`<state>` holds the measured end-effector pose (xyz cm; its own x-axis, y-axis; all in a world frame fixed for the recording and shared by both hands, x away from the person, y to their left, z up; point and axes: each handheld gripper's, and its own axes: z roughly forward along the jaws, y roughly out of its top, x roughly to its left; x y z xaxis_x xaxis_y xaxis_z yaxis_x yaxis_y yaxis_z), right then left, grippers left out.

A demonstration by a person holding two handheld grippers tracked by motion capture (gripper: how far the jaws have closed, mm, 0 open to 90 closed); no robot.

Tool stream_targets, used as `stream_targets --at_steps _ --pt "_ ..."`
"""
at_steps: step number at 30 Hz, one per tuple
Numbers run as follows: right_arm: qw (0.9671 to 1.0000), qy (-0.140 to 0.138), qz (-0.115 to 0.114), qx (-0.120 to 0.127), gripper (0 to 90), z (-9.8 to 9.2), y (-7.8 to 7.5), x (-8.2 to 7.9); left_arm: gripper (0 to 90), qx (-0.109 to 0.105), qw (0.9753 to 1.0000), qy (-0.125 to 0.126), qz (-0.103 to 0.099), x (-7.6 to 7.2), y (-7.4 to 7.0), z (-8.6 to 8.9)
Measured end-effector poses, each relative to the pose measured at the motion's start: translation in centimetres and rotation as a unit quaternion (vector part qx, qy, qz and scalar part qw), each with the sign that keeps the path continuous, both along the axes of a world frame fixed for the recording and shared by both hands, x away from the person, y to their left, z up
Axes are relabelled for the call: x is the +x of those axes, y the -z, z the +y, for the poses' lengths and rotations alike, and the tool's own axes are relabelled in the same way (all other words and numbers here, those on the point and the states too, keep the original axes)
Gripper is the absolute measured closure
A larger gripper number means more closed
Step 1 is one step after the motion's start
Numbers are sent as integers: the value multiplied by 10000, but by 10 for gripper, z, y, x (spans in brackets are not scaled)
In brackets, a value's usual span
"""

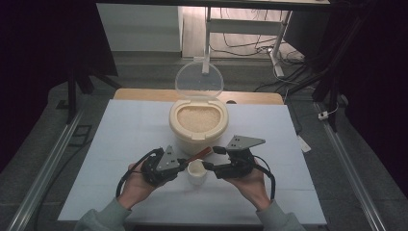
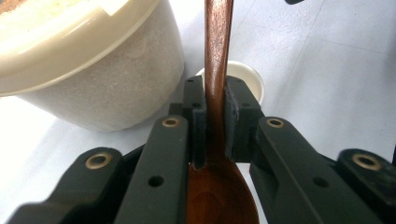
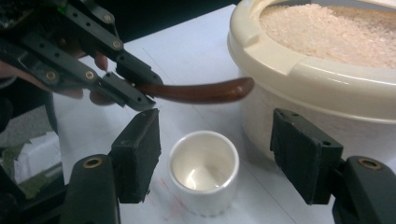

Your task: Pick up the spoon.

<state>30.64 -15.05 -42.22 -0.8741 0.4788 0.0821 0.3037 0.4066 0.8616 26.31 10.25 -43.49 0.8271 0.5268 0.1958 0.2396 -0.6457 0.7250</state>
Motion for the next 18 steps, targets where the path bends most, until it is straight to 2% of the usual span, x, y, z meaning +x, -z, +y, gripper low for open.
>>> stream_targets --at_steps 18 --pt "9995 116 -57 274 361 7 0 -3 790 -68 10000 -27 -68 -1 1 -3"
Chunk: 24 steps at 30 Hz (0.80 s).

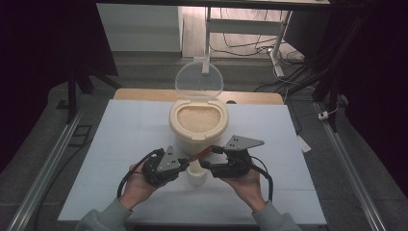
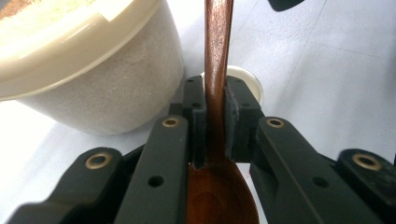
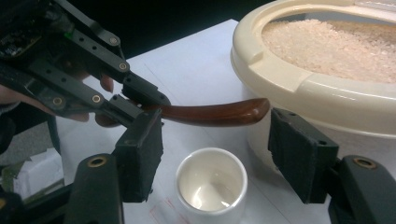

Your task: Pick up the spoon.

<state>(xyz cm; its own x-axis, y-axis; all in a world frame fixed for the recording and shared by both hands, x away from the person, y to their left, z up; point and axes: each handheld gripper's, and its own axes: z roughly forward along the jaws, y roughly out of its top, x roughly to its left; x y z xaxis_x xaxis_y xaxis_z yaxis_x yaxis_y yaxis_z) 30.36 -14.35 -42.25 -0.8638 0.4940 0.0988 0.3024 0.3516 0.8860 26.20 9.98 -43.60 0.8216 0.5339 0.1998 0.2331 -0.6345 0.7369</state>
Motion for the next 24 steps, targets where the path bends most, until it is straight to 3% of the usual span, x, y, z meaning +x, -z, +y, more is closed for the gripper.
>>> stream_targets --at_steps 8,24 --pt "9999 62 -12 125 414 6 1 -2 790 -8 10000 -10 -5 -1 3 -3" --pt "9977 139 138 642 609 6 3 -3 790 154 9998 2 -114 -3 6 -8"
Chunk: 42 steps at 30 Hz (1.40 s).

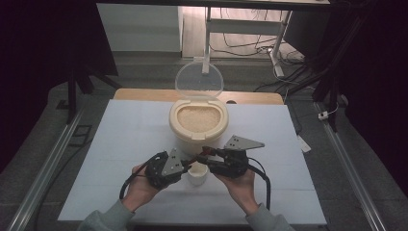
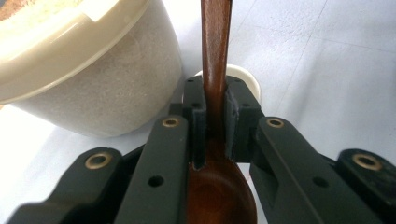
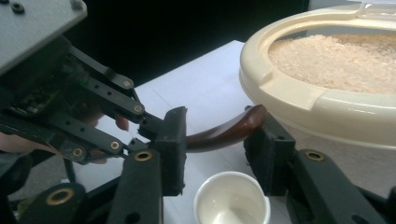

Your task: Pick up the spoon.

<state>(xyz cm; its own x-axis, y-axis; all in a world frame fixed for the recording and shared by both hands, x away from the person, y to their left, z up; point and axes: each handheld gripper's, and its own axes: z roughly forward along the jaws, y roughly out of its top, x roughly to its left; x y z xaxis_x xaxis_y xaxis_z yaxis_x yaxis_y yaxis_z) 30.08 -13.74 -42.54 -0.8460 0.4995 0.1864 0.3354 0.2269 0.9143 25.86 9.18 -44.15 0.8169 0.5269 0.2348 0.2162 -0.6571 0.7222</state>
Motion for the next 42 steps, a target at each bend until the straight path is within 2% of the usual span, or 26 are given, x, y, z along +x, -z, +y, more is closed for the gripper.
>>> stream_targets --at_steps 5,10,12,15,23,27,29,30,31,32,38,42 --pt "9989 -179 199 379 702 -3 1 2 790 10 10000 -19 -8 0 0 1" --pt "9974 -340 321 545 754 -4 2 4 791 39 10000 -23 -5 1 2 1" --pt "9963 -460 361 626 802 -3 3 4 791 65 10000 -15 -12 1 2 0" --pt "9965 -500 292 594 816 -2 3 3 790 117 9999 -18 -22 1 3 -1" --pt "9966 -528 178 606 823 -2 2 1 784 45 10000 9 4 1 3 0" --pt "9964 -511 108 661 827 -3 1 0 716 -109 9999 -34 68 3 3 3" --pt "9962 -494 68 711 827 -5 -1 0 609 -222 9997 -82 91 4 3 6" --pt "9962 -473 40 732 828 -7 -1 1 571 -292 9995 -114 104 4 2 7" --pt "9962 -473 40 732 828 -7 -1 1 571 -356 9992 -142 123 4 2 9" --pt "9956 -461 45 818 828 -10 -3 2 507 -412 9989 -184 131 4 2 12" --pt "9948 -353 -32 956 828 -20 -8 4 391 -851 9950 -430 296 2 5 29" --pt "9941 -336 -78 1026 828 -25 -12 4 345 -1045 9918 -627 393 -1 11 46"
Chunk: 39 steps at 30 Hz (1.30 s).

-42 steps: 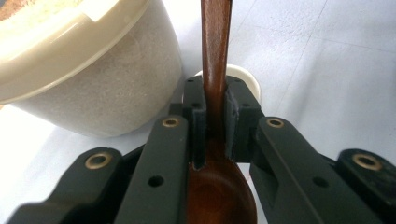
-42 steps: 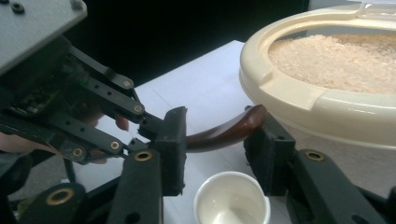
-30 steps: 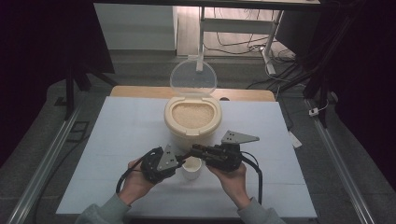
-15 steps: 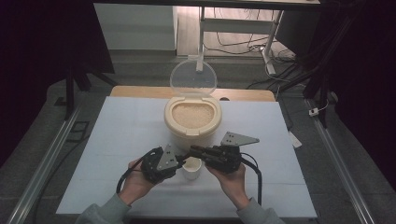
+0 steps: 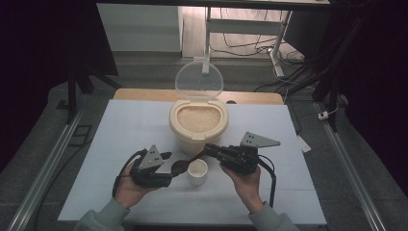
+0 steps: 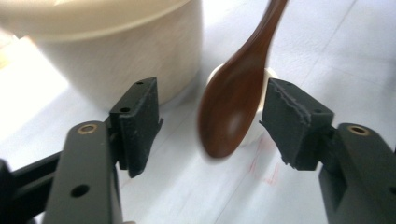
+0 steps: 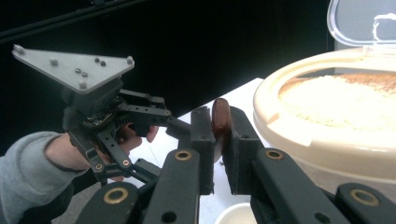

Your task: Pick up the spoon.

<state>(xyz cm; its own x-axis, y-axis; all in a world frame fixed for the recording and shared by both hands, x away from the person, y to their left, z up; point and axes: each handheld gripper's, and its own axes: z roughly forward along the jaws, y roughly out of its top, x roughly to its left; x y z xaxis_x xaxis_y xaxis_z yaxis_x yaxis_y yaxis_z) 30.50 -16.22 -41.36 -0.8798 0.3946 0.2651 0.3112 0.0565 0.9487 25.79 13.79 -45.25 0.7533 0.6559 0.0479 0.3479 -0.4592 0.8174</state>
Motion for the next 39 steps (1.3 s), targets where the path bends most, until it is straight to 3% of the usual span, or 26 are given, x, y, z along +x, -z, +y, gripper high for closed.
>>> stream_targets --at_steps 7,15,24,30,39 --pt "9999 44 -103 47 828 -7 -4 0 309 -80 9994 -328 109 -3 12 28" --pt "9997 164 -166 116 828 -19 -9 2 293 -76 9984 -533 195 -10 28 53" --pt "9988 294 -258 301 827 -33 -19 1 267 -200 9950 -860 470 -20 48 82" --pt "9972 459 -375 464 828 -48 -30 1 244 -249 9928 -962 665 -22 54 90" --pt "9943 692 -494 650 827 -68 -39 2 222 -277 9912 -1048 756 -21 57 94"
